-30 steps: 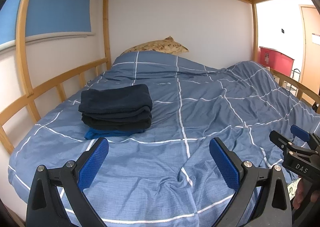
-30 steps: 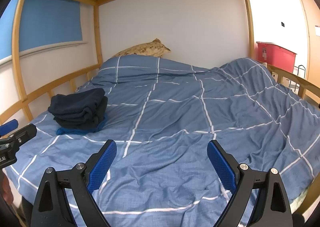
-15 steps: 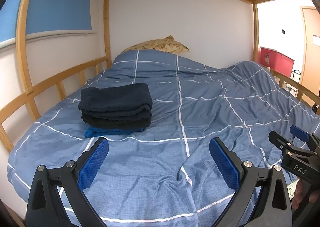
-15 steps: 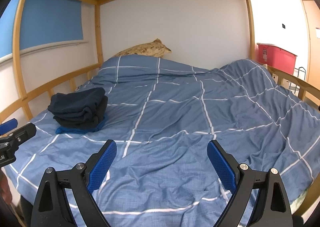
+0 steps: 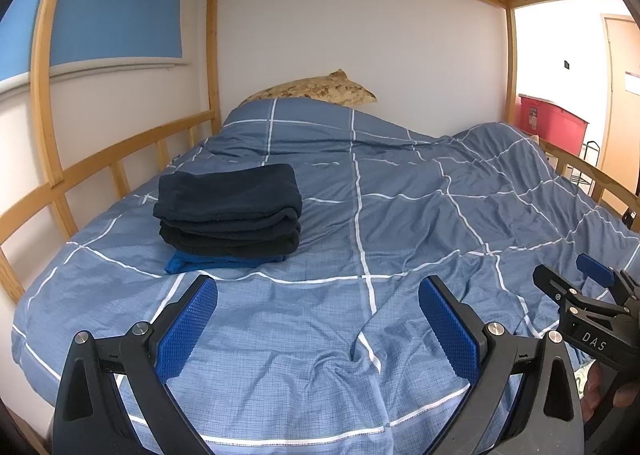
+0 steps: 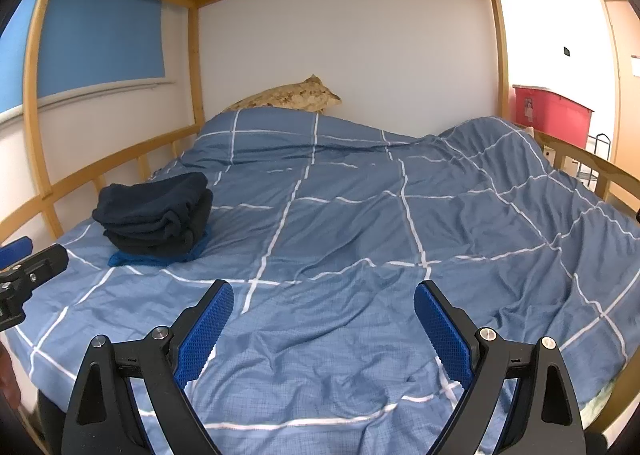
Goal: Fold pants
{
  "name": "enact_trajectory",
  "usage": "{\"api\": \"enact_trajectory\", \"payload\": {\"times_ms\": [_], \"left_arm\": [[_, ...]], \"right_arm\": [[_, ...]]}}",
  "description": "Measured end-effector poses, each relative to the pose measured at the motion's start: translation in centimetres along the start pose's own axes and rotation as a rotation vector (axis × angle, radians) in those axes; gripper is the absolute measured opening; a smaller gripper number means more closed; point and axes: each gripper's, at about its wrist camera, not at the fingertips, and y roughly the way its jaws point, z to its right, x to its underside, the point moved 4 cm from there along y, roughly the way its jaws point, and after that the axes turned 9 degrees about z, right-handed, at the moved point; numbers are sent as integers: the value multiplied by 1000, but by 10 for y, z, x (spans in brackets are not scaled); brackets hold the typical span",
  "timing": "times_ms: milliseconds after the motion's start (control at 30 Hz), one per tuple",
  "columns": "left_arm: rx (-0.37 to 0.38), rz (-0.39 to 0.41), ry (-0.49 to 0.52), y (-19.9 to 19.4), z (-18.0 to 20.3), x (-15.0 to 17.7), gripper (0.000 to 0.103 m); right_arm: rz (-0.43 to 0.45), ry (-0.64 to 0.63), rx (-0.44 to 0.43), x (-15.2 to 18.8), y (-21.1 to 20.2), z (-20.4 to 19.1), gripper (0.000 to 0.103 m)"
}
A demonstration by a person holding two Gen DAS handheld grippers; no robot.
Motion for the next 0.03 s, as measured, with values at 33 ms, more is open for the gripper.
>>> {"api": "enact_trajectory", "payload": {"times_ms": [33], "left_arm": [[1, 0, 1, 0, 0, 0, 102]], "right_arm": [[-1, 1, 0, 1, 0, 0, 93]]}}
